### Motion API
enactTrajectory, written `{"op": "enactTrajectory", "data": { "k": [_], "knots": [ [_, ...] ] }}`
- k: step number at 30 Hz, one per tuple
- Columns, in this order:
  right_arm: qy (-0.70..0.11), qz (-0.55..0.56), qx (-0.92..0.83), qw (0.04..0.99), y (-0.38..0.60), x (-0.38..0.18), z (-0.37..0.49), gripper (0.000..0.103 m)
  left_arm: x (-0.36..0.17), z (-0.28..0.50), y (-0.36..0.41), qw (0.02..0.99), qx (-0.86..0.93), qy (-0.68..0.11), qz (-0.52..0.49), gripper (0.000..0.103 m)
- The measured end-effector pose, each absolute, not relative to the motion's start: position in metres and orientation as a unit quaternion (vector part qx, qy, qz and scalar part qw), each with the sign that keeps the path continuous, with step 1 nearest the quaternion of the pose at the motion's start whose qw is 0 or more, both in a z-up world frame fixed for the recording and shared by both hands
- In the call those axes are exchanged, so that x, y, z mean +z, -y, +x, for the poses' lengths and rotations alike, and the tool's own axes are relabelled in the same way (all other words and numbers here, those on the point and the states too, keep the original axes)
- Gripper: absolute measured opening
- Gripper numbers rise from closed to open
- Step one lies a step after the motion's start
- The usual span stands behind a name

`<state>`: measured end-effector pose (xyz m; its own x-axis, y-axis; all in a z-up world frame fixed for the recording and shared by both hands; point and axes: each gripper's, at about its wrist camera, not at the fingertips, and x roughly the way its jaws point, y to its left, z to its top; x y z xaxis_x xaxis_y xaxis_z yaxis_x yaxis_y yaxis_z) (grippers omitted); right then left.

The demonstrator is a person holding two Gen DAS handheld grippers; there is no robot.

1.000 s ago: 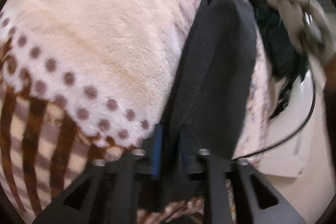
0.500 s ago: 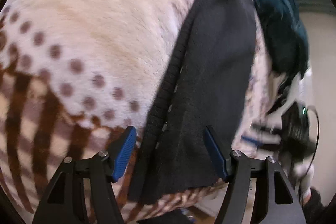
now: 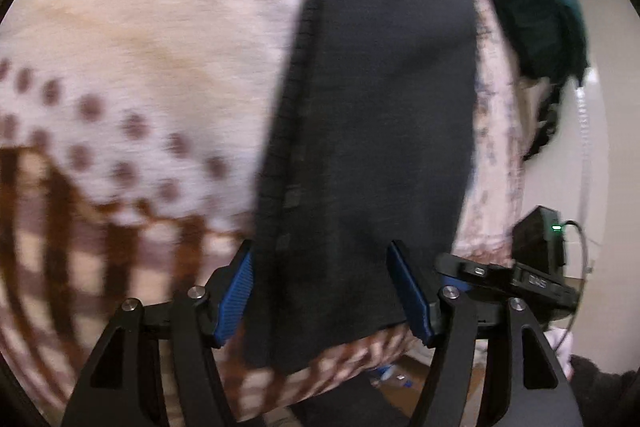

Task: Fold small clothes
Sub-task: 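Grasp the end of the black sweater strip with both tools together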

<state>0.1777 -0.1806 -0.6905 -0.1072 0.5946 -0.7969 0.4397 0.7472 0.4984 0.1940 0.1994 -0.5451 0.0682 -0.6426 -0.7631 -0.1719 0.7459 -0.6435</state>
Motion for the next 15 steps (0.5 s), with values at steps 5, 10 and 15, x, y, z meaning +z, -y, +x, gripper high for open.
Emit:
{"op": "enactTrajectory", "data": {
  "k": [5, 10, 15],
  "knots": [
    [-0.710, 0.430, 0.117, 0.546, 0.188, -0.713, 0.173, 0.059, -0.563, 0.193, -0.195, 0.665, -0.189, -0.648, -0.319, 0.061],
    [-0.682, 0.489, 0.171, 0.516, 0.200, -0.730, 0.163, 0.059, -0.564, 0.188, -0.208, 0.667, -0.191, -0.648, -0.315, 0.040],
    [-0.688, 0.476, 0.185, 0.516, 0.200, -0.727, 0.162, 0.059, -0.559, 0.189, -0.217, 0.658, -0.201, -0.668, -0.283, 0.039]
  ]
}}
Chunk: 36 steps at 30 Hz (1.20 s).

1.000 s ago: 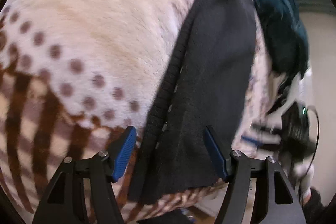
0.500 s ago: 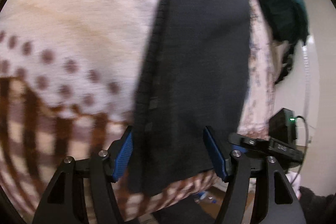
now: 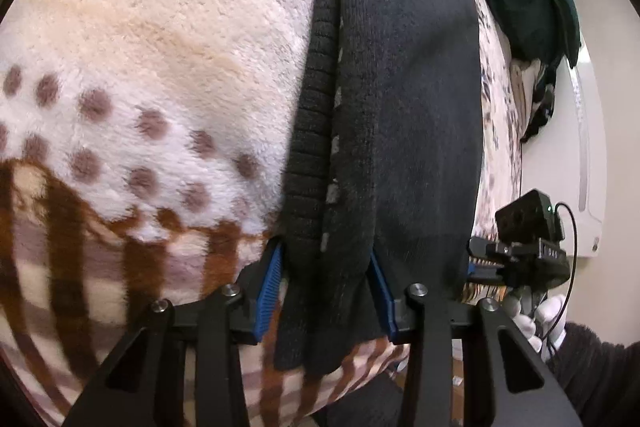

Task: Fold small clothes
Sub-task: 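Grasp the end of the black sweater strip with both tools together, then lift the strip end and fold it over onto the strip with both tools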

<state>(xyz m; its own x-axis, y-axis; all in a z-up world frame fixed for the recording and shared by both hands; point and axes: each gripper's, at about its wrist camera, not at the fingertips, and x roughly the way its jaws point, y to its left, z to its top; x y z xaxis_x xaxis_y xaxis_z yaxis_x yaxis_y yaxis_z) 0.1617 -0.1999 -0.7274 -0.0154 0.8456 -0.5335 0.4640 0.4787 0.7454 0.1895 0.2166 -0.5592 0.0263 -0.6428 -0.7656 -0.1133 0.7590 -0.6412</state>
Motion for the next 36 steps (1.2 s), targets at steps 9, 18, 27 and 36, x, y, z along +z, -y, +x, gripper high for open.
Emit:
{"op": "enactTrajectory", "data": {
  "k": [9, 18, 27, 36],
  "knots": [
    [-0.696, 0.466, 0.178, 0.517, 0.193, -0.732, 0.175, 0.059, -0.544, 0.199, -0.203, 0.670, -0.184, -0.686, -0.217, 0.056],
    [-0.700, 0.464, 0.182, 0.511, 0.186, -0.739, 0.177, 0.059, -0.571, 0.199, -0.214, 0.654, -0.204, -0.664, -0.298, 0.100],
    [-0.696, 0.457, 0.208, 0.513, 0.167, -0.737, 0.179, 0.059, -0.548, 0.183, -0.217, 0.685, -0.208, -0.639, -0.281, 0.012],
    [-0.687, 0.478, 0.174, 0.519, 0.163, -0.737, 0.170, 0.018, -0.541, 0.180, -0.237, 0.670, -0.219, -0.630, -0.325, 0.010]
  ]
}}
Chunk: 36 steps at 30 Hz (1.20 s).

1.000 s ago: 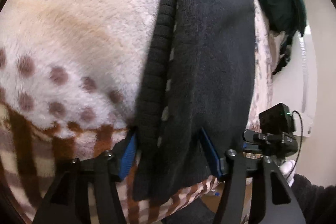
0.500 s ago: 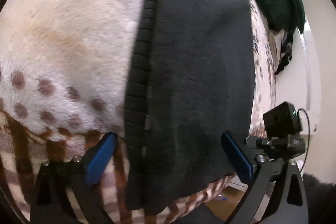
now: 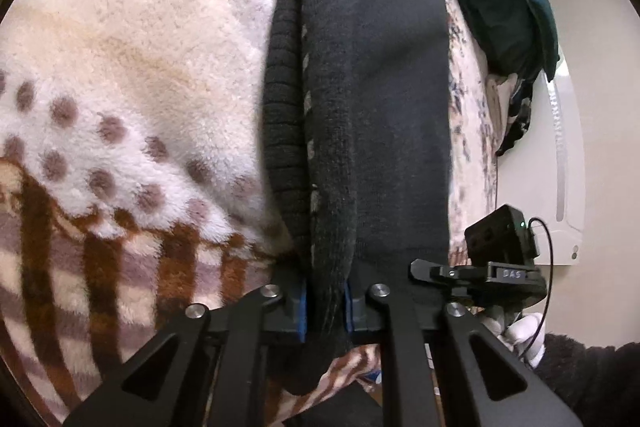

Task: Fold small clothes
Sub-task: 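Lift the strip end and fold it over onto the strip with both tools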

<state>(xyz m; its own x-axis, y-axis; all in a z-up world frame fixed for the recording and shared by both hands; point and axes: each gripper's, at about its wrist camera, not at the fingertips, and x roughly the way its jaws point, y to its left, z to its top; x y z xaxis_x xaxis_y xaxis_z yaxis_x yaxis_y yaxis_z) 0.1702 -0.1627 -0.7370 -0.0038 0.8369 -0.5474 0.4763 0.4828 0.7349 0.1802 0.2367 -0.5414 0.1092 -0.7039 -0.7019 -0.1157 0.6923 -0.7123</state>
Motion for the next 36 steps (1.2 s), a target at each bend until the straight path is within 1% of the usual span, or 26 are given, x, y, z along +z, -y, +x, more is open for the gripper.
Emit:
{"op": "enactTrajectory", "data": {
  "k": [4, 9, 14, 20, 24, 27, 31, 32, 36],
  "knots": [
    [-0.678, 0.473, 0.161, 0.539, 0.161, -0.716, 0.172, 0.016, -0.515, 0.182, -0.242, 0.685, -0.234, -0.613, -0.316, 0.009],
    [-0.654, 0.473, 0.165, 0.566, 0.155, -0.672, 0.192, 0.015, -0.461, 0.205, -0.247, 0.709, -0.252, -0.575, -0.321, 0.009],
    [-0.603, 0.479, 0.181, 0.612, 0.150, -0.607, 0.244, 0.015, -0.410, 0.261, -0.248, 0.730, -0.276, -0.527, -0.337, 0.009],
    [-0.552, 0.469, 0.190, 0.663, 0.150, -0.554, 0.345, 0.015, -0.379, 0.363, -0.237, 0.752, -0.280, -0.496, -0.333, 0.009],
    [-0.524, 0.465, 0.189, 0.689, 0.167, -0.545, 0.436, 0.015, -0.387, 0.437, -0.232, 0.760, -0.269, -0.493, -0.327, 0.009],
    [-0.516, 0.460, 0.183, 0.699, 0.189, -0.555, 0.497, 0.015, -0.404, 0.495, -0.229, 0.762, -0.254, -0.500, -0.323, 0.009],
    [-0.523, 0.468, 0.168, 0.692, 0.205, -0.585, 0.583, 0.014, -0.438, 0.568, -0.224, 0.756, -0.232, -0.519, -0.325, 0.010],
    [-0.529, 0.468, 0.163, 0.689, 0.206, -0.597, 0.610, 0.014, -0.450, 0.588, -0.222, 0.749, -0.228, -0.528, -0.328, 0.010],
    [-0.557, 0.452, 0.141, 0.682, 0.212, -0.638, 0.671, 0.014, -0.504, 0.647, -0.217, 0.722, -0.200, -0.572, -0.335, 0.011]
  ]
}}
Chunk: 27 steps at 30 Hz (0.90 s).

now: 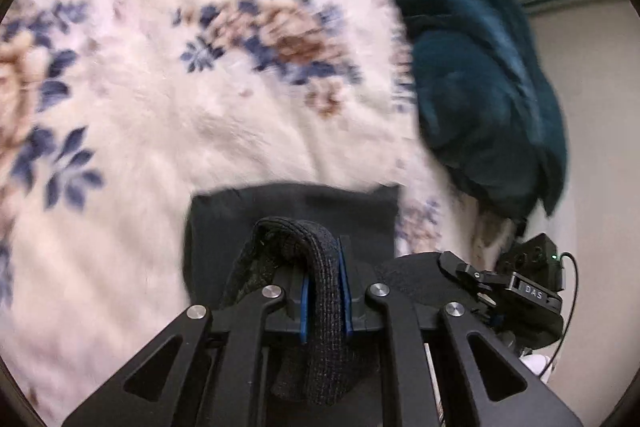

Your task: Fold small clothes

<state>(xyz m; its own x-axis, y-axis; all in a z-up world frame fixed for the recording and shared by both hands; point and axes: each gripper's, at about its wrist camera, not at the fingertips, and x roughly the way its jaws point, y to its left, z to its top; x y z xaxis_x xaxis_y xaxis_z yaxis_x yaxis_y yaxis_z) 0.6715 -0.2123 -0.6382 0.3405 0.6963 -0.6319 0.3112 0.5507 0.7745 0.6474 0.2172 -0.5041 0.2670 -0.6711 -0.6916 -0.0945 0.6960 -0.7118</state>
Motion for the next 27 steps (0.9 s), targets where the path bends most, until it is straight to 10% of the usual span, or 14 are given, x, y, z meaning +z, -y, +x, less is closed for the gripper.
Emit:
{"op": "enactTrajectory", "data": {
  "k": [5, 9, 27],
  "knots": [
    [-0.594, 0.487, 0.118, 0.629, 0.218, -0.696, 0.720, 0.021, -0.544, 0.663, -0.228, 0.669, -0.191, -0.577, -0.428, 0.027],
    [-0.550, 0.554, 0.136, 0.610, 0.230, -0.701, 0.730, 0.073, -0.552, 0.659, -0.240, 0.644, -0.211, -0.531, -0.509, 0.052],
    [-0.626, 0.278, 0.070, 0.725, 0.255, -0.648, 0.631, 0.077, -0.492, 0.573, -0.272, 0.758, -0.127, -0.555, -0.318, 0.063]
  ]
}}
